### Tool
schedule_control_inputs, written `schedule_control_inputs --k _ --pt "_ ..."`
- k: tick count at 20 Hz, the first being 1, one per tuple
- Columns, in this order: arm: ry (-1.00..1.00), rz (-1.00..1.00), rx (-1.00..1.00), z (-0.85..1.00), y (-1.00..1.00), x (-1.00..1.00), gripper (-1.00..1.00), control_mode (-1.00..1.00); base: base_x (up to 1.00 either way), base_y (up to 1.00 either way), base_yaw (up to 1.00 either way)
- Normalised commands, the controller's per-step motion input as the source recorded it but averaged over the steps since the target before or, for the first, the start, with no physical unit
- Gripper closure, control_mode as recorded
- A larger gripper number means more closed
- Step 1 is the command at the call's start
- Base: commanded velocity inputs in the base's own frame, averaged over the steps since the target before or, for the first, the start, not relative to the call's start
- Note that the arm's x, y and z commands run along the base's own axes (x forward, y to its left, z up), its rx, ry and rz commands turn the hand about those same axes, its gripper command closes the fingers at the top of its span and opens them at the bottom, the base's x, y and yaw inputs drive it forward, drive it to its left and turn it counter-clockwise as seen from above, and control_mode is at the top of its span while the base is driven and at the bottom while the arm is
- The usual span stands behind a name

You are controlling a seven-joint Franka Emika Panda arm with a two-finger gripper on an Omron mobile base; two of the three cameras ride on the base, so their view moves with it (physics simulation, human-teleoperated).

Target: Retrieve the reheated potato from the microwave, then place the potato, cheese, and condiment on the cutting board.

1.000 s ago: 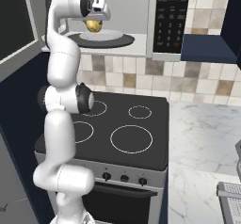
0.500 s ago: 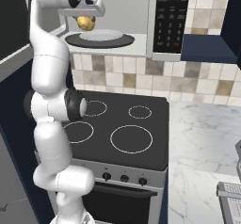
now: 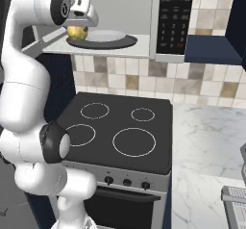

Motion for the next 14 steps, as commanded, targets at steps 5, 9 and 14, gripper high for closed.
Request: schedule_control_inputs --k 5,9,14 --pt "-0.17 -0.01 0.01 -0.41 0.0 -1.0 1.0 -1.0 0.0 0.0 0.0" --pt "-0.02 -0.02 0.03 -0.26 -0.07 -1.0 1.0 -1.0 0.0 0.0 0.0" --pt "0.03 -0.01 0.03 -0.2 -0.13 -0.96 1.0 -1.0 0.0 0.0 0.0"
